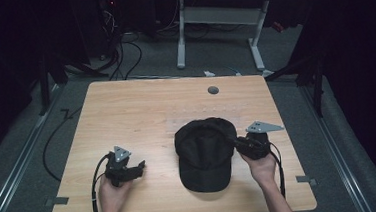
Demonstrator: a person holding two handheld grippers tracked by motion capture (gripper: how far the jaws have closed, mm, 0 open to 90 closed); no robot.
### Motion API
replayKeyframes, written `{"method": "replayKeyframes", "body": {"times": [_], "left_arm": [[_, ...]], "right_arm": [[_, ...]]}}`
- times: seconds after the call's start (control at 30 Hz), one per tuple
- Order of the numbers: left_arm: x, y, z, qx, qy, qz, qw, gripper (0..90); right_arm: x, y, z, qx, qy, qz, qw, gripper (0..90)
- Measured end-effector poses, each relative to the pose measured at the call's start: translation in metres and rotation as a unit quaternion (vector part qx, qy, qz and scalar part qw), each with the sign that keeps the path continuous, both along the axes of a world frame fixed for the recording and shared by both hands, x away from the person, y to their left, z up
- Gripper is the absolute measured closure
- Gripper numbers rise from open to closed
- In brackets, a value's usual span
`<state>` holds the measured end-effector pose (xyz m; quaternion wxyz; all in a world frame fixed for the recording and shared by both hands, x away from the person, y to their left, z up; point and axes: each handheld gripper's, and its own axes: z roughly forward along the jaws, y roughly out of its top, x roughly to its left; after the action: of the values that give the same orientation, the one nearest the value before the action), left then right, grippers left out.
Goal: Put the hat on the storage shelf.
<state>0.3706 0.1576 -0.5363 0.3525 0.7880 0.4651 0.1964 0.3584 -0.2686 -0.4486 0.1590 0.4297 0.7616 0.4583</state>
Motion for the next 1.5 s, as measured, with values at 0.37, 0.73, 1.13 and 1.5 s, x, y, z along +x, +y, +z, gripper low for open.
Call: {"method": "replayKeyframes", "body": {"times": [0.37, 0.73, 1.13, 1.5], "left_arm": [[0.001, -0.002, 0.0, 0.004, 0.003, -0.008, 1.0, 20.4], [0.002, 0.0, 0.004, -0.036, 0.031, -0.036, 0.9982, 16.9], [-0.012, -0.018, 0.027, -0.101, 0.037, -0.138, 0.9845, 16.0], [-0.014, -0.043, 0.046, -0.127, 0.056, -0.211, 0.9675, 17.9]], "right_arm": [[-0.009, 0.0, 0.018, 0.018, -0.023, 0.014, 0.9995, 87.9], [-0.015, 0.007, 0.035, 0.035, -0.051, 0.038, 0.9974, 88.0], [-0.017, 0.011, 0.044, 0.052, -0.063, 0.059, 0.995, 87.9], [-0.015, 0.016, 0.044, 0.062, -0.067, 0.08, 0.9926, 87.9]]}}
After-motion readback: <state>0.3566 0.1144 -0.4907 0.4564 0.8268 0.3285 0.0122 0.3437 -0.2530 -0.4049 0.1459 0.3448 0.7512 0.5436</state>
